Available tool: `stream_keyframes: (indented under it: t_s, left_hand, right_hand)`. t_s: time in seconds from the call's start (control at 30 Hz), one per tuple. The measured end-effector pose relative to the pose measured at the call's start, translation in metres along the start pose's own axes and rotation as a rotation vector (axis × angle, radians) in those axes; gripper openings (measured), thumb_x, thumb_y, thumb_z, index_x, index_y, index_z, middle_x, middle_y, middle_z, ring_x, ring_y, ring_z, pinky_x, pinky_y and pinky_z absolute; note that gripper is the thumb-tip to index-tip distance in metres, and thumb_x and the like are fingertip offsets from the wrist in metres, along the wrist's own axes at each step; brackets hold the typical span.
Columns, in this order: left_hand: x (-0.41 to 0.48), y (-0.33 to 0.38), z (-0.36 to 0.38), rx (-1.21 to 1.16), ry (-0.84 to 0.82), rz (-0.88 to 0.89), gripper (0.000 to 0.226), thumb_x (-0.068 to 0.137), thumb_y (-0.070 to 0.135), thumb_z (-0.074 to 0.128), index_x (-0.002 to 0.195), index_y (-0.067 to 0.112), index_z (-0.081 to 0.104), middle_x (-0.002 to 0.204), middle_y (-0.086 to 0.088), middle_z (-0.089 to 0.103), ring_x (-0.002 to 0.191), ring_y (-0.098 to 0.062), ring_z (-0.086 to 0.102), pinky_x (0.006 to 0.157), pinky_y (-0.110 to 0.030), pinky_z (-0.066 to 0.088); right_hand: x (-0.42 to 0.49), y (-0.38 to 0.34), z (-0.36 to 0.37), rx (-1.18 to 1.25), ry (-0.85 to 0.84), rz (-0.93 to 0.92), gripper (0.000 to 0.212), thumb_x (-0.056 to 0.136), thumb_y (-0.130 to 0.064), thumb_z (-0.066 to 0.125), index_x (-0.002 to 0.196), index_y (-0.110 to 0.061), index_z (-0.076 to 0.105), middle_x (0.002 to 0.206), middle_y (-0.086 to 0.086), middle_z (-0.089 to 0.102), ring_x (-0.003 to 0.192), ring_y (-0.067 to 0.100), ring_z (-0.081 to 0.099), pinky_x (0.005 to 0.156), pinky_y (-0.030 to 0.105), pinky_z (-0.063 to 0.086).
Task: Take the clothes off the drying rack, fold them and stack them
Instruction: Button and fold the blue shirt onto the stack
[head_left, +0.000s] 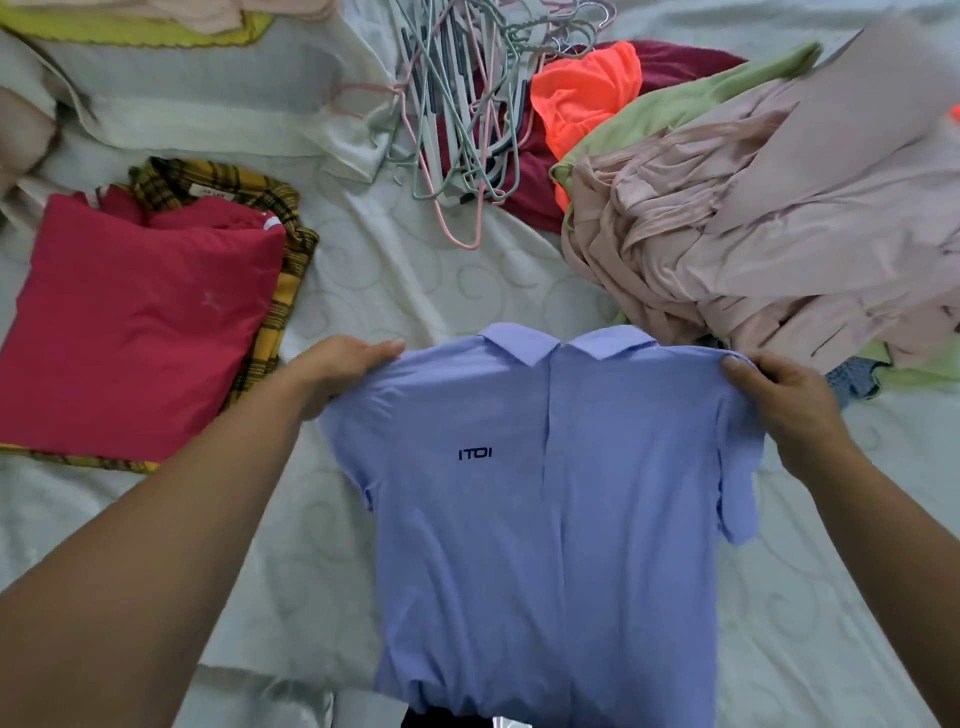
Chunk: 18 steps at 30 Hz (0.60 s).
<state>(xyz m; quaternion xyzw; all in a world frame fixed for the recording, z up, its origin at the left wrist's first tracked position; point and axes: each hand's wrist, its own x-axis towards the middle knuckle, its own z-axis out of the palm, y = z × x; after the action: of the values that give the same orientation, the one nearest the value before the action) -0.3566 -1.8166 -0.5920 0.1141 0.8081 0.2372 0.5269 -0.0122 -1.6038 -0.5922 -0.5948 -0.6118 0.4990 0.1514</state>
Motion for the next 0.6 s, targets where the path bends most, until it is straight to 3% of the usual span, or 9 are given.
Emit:
stream_keyframes:
  t_s: [0.1, 0.23, 0.27, 0.33, 0.37, 0.47, 0.5, 0.53, 0.6]
  left_hand:
    - [-0.014, -0.001, -0.022, 0.091, -0.012, 0.103, 0.020, 0.086, 0.026, 0.065, 0.078, 0.007, 0.068, 0.081, -0.007, 0.063, 0.077, -0.018, 0.053, 0.071, -0.028, 0.038]
    - [-0.048, 0.009, -0.037, -0.016, 0.026, 0.255, 0.019, 0.090, 0.017, 0.059, 0.072, 0.010, 0.060, 0.067, -0.004, 0.051, 0.064, -0.015, 0.043, 0.059, -0.026, 0.030]
    - [-0.058, 0.011, -0.039, -0.048, 0.047, 0.288, 0.021, 0.090, 0.016, 0.058, 0.070, 0.012, 0.058, 0.064, -0.002, 0.049, 0.063, -0.014, 0.041, 0.057, -0.026, 0.029]
    - [-0.078, 0.008, -0.044, -0.132, 0.071, 0.334, 0.022, 0.090, 0.014, 0.058, 0.069, 0.014, 0.057, 0.062, 0.002, 0.050, 0.061, -0.012, 0.042, 0.056, -0.026, 0.030]
    - [-0.089, 0.007, -0.046, -0.164, 0.082, 0.351, 0.021, 0.090, 0.013, 0.058, 0.069, 0.015, 0.057, 0.062, 0.003, 0.052, 0.059, -0.011, 0.044, 0.055, -0.024, 0.034]
    - [-0.127, 0.001, -0.050, -0.191, 0.133, 0.416, 0.020, 0.090, 0.014, 0.058, 0.070, 0.015, 0.059, 0.060, 0.006, 0.057, 0.052, -0.005, 0.051, 0.048, -0.015, 0.042]
    - [-0.141, -0.002, -0.051, -0.179, 0.164, 0.446, 0.020, 0.089, 0.015, 0.059, 0.070, 0.016, 0.061, 0.061, 0.006, 0.058, 0.053, -0.006, 0.052, 0.048, -0.015, 0.043]
    - [-0.155, -0.005, -0.053, -0.166, 0.201, 0.474, 0.022, 0.089, 0.017, 0.059, 0.068, 0.018, 0.063, 0.061, 0.006, 0.060, 0.056, -0.008, 0.053, 0.051, -0.018, 0.044]
    - [-0.183, -0.005, -0.055, -0.155, 0.264, 0.529, 0.029, 0.089, 0.020, 0.059, 0.062, 0.023, 0.067, 0.061, 0.010, 0.063, 0.062, -0.013, 0.054, 0.059, -0.025, 0.045]
  right_hand:
    - [-0.013, -0.016, -0.006, 0.032, 0.021, -0.028, 0.009, 0.090, -0.016, 0.060, 0.082, -0.018, 0.066, 0.067, -0.012, 0.061, 0.071, 0.008, 0.052, 0.065, 0.023, 0.040]
    - [-0.032, -0.042, -0.017, 0.119, -0.010, -0.037, 0.013, 0.089, -0.017, 0.061, 0.077, -0.023, 0.064, 0.054, -0.017, 0.059, 0.058, 0.005, 0.051, 0.053, 0.018, 0.040]
    - [-0.037, -0.052, -0.018, 0.145, -0.032, -0.034, 0.010, 0.085, -0.027, 0.065, 0.077, -0.022, 0.066, 0.058, -0.013, 0.061, 0.062, 0.011, 0.052, 0.054, 0.021, 0.041]
    - [-0.049, -0.067, -0.023, 0.191, -0.089, -0.030, 0.043, 0.059, -0.058, 0.076, 0.075, -0.019, 0.070, 0.066, -0.001, 0.062, 0.061, 0.018, 0.051, 0.053, 0.025, 0.042]
    - [-0.057, -0.074, -0.025, 0.201, -0.112, -0.040, 0.051, 0.051, -0.063, 0.078, 0.075, -0.019, 0.071, 0.067, 0.004, 0.061, 0.058, 0.020, 0.050, 0.050, 0.024, 0.041]
    - [-0.078, -0.086, -0.040, 0.229, -0.163, -0.071, 0.017, 0.086, -0.027, 0.064, 0.073, -0.017, 0.064, 0.054, -0.003, 0.060, 0.047, 0.015, 0.050, 0.041, 0.018, 0.039]
    - [-0.086, -0.089, -0.047, 0.216, -0.155, -0.097, 0.017, 0.089, -0.018, 0.060, 0.073, -0.018, 0.062, 0.049, -0.009, 0.059, 0.046, 0.011, 0.050, 0.040, 0.017, 0.040]
    - [-0.093, -0.093, -0.056, 0.188, -0.153, -0.133, 0.018, 0.089, -0.019, 0.061, 0.071, -0.019, 0.063, 0.048, -0.012, 0.058, 0.050, 0.011, 0.052, 0.045, 0.020, 0.043]
    - [-0.116, -0.101, -0.078, 0.170, -0.164, -0.197, 0.023, 0.073, -0.044, 0.073, 0.065, -0.023, 0.069, 0.054, -0.014, 0.061, 0.063, 0.015, 0.052, 0.057, 0.029, 0.044]
